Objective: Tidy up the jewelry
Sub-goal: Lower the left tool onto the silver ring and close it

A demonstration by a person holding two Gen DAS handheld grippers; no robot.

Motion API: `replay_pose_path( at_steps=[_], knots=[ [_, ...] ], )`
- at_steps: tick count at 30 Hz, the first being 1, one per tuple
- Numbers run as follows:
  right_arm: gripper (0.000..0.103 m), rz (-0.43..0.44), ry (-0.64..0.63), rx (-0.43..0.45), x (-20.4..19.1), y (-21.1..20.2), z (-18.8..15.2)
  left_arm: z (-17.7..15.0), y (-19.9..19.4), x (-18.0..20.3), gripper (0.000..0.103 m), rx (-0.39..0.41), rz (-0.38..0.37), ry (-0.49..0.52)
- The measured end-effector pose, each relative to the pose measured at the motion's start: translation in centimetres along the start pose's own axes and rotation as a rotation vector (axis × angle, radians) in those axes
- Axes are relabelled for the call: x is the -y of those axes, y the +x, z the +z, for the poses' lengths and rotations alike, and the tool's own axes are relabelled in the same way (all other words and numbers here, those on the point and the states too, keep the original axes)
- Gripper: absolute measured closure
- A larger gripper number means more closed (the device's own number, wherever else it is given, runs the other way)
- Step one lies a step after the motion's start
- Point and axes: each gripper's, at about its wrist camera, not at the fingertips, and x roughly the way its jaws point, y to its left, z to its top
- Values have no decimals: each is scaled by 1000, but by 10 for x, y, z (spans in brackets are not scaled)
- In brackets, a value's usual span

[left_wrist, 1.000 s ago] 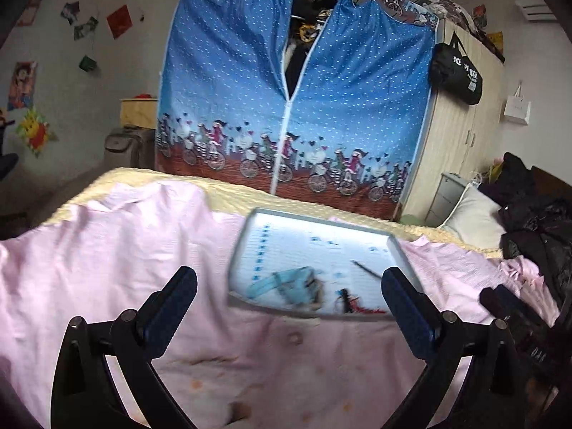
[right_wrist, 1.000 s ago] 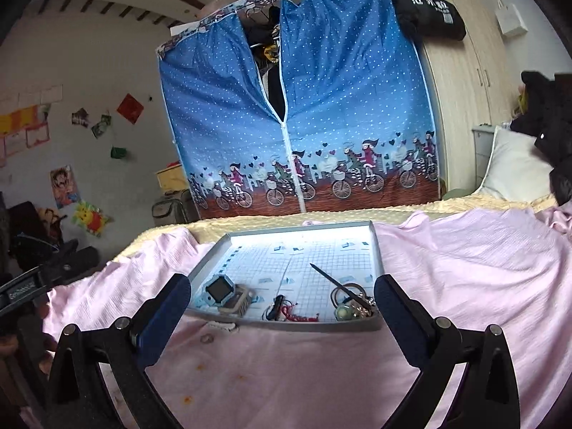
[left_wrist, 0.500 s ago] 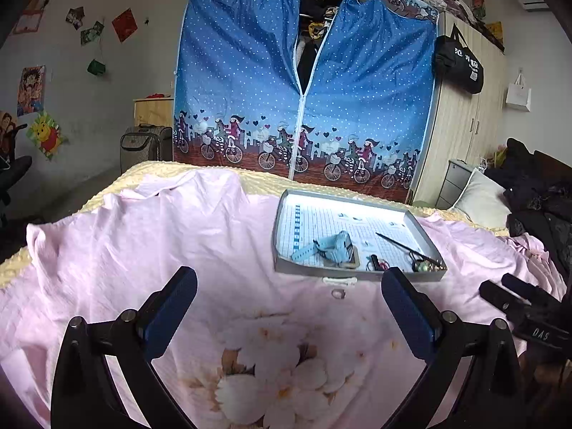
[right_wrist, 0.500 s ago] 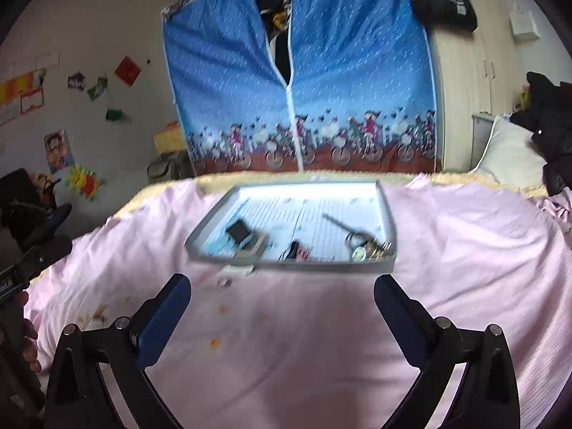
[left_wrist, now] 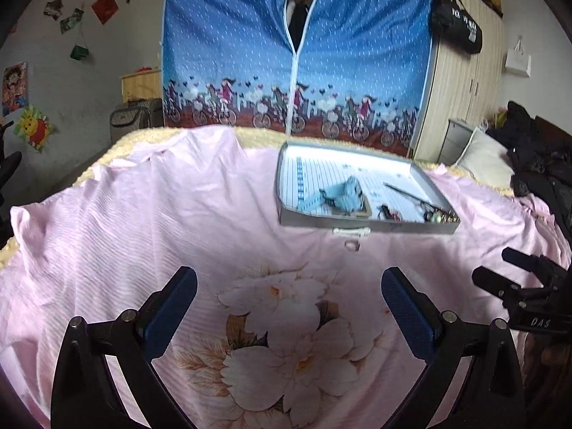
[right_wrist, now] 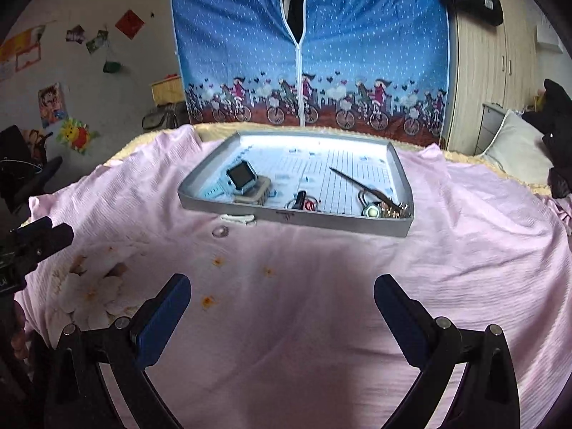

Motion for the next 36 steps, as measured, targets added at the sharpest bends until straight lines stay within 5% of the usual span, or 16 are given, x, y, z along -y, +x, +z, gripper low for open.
replay_pose_path(
  at_steps=[9, 17, 22, 25, 27, 36],
  knots=[
    [0, -26, -65, -168, 12, 39, 0, 5, 45, -4, 2, -137, -102, -74],
    [0, 39, -17, -293, 55, 90, 8, 22, 94, 20, 2, -241, -152, -12],
    [18, 92, -46, -318, 53, 117, 10, 30, 123, 36, 3, -248, -173, 18],
    [24, 114, -95, -295, 49, 129, 16, 33, 139, 41, 17, -250, -177, 29],
    [31, 130, -101, -278, 51, 138, 21, 34, 153, 43, 39, -267, -184, 26],
    [53, 247, -87, -225, 52, 155, 33, 27, 191, 38, 72, -333, -212, 5]
  ],
)
